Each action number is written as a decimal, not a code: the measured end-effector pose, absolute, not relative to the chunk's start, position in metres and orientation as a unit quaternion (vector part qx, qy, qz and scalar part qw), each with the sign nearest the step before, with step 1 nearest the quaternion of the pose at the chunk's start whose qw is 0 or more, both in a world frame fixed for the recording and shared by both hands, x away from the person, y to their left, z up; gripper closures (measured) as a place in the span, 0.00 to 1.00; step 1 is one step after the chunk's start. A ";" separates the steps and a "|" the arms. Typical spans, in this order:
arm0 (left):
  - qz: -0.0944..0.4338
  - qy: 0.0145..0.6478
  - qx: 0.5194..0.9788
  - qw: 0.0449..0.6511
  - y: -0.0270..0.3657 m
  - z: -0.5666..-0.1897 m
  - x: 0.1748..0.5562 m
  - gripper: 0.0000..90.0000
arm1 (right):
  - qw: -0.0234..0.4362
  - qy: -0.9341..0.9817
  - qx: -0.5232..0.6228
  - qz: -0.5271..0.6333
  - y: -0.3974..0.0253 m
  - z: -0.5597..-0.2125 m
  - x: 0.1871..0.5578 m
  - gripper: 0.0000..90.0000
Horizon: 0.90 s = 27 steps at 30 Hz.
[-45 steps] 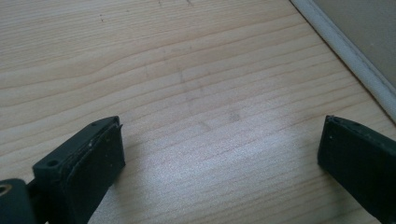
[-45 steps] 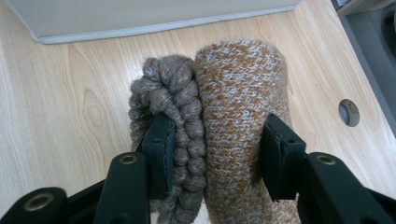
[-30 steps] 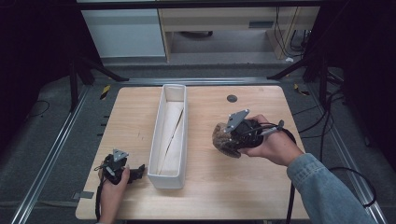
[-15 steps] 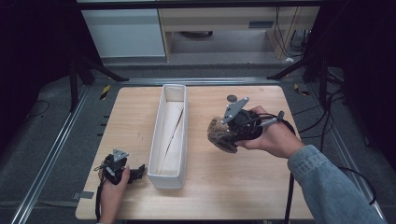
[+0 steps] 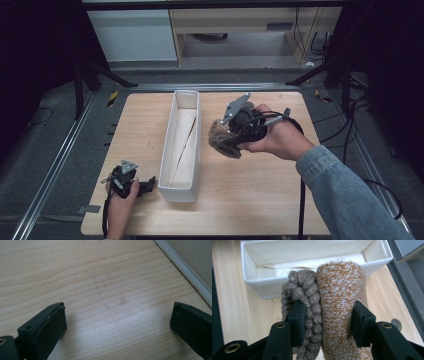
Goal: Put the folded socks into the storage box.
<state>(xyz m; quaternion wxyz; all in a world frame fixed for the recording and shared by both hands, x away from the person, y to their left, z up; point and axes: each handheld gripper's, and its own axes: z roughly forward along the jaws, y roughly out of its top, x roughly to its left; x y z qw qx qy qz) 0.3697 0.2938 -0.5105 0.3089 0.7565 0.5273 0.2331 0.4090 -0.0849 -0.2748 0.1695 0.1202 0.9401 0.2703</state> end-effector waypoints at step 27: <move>0.233 0.527 0.756 0.311 0.293 -0.511 0.369 0.00 | 0.126 0.941 0.074 0.304 -0.014 -0.261 0.415 0.58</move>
